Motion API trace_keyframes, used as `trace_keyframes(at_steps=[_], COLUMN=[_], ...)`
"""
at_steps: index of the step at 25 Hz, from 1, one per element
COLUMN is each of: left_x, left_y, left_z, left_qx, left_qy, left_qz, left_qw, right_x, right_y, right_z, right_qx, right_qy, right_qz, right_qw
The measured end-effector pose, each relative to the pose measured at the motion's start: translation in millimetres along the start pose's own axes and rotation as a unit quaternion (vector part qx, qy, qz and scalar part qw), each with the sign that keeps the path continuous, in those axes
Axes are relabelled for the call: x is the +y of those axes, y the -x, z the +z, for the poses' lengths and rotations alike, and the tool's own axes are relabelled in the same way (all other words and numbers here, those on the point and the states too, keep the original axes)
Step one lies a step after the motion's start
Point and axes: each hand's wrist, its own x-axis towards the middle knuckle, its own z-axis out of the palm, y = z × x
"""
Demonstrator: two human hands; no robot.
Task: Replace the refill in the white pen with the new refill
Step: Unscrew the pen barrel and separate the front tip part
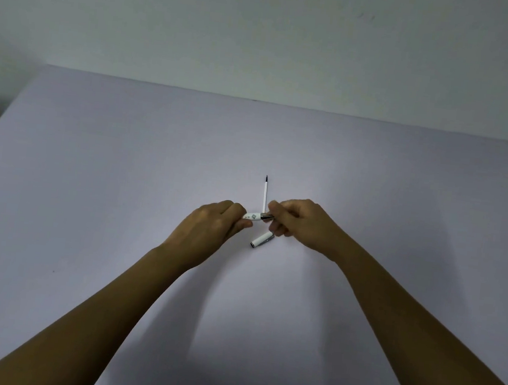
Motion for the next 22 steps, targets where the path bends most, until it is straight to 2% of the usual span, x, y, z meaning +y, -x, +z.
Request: trace_keyframes(at_steps=[3,6,12,16,19,22], left_x=[-1.9,-3.8,-9.0,-8.7,-8.8,-9.2], left_y=[-1.7,-3.5,-4.8,-5.3,-4.9,-4.4], left_z=[-0.4,-0.7,-0.7,-1.0,0.9,2.3], left_qx=[0.000,0.006,0.002,0.000,0.000,0.000], left_qy=[-0.002,0.000,0.007,0.007,0.011,0.014], left_qz=[0.001,0.002,-0.010,-0.005,-0.012,-0.014], left_qw=[1.000,1.000,1.000,1.000,1.000,1.000], right_x=[2.1,2.7,5.0,4.2,4.2,1.7], right_y=[-3.9,-5.6,-8.2,-9.1,-8.2,-7.7], right_z=[-1.6,-1.5,-3.7,-2.9,-3.6,-2.5], right_qx=[0.002,0.004,0.002,-0.004,-0.011,-0.002], right_qy=[-0.018,-0.062,-0.103,-0.049,-0.098,-0.066], right_qz=[-0.028,0.011,-0.011,0.014,-0.013,0.037], right_qw=[0.999,0.998,0.995,0.999,0.995,0.997])
